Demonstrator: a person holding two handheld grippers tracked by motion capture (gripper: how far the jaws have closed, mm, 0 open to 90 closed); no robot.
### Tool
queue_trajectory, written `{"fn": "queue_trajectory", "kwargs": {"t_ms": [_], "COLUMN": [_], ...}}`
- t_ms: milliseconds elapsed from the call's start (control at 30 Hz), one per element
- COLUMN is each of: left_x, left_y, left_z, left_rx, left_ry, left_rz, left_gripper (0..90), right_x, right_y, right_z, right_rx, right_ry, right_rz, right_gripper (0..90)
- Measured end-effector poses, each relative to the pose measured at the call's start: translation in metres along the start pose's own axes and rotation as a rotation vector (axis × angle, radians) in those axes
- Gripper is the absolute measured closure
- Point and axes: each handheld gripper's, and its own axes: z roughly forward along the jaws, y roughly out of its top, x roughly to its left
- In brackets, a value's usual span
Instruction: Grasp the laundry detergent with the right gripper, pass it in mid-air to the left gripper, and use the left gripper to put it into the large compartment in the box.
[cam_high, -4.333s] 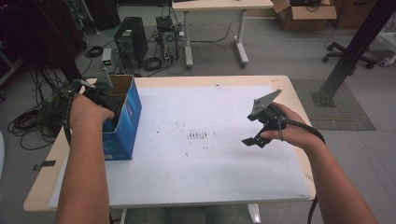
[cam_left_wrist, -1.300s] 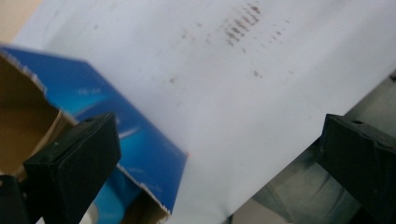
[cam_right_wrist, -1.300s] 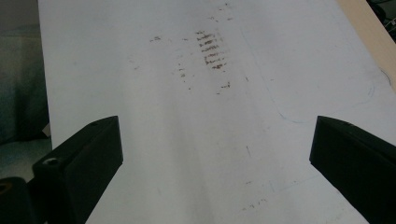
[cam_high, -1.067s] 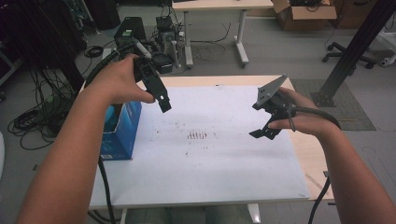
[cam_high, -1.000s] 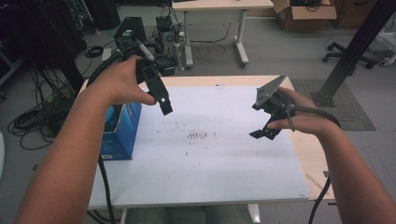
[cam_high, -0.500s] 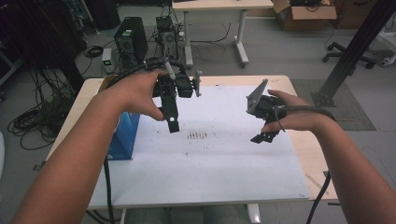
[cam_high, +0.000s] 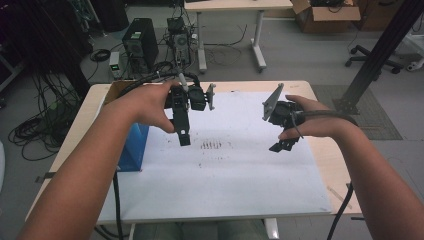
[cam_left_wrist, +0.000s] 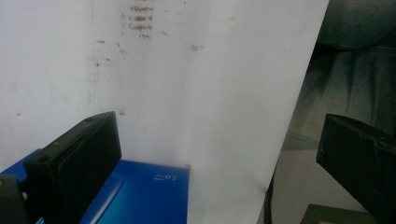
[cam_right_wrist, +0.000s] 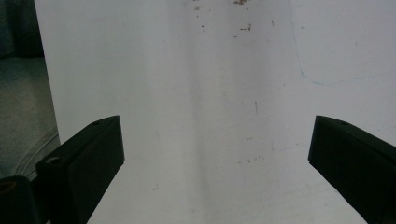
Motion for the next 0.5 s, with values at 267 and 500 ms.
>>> {"fn": "queue_trajectory", "kwargs": {"t_ms": [267,500], "left_x": [0.0005,0.0008], "left_y": [0.0011,-0.0001], "left_z": [0.0021,0.0015], "left_rx": [0.001,0.002], "left_ry": [-0.004,-0.009], "left_rz": [0.002,0.005], "left_gripper": [0.2,0.2], "right_x": [-0.0005,-0.0004], "right_y": [0.0018,0.0030], "right_z": [0.0008,0.0013], "right_rx": [-0.002,-0.004], "right_ry": [-0.001,0.000], "right_rz": [0.000,0.001], "right_gripper": [3.8,3.8]}}
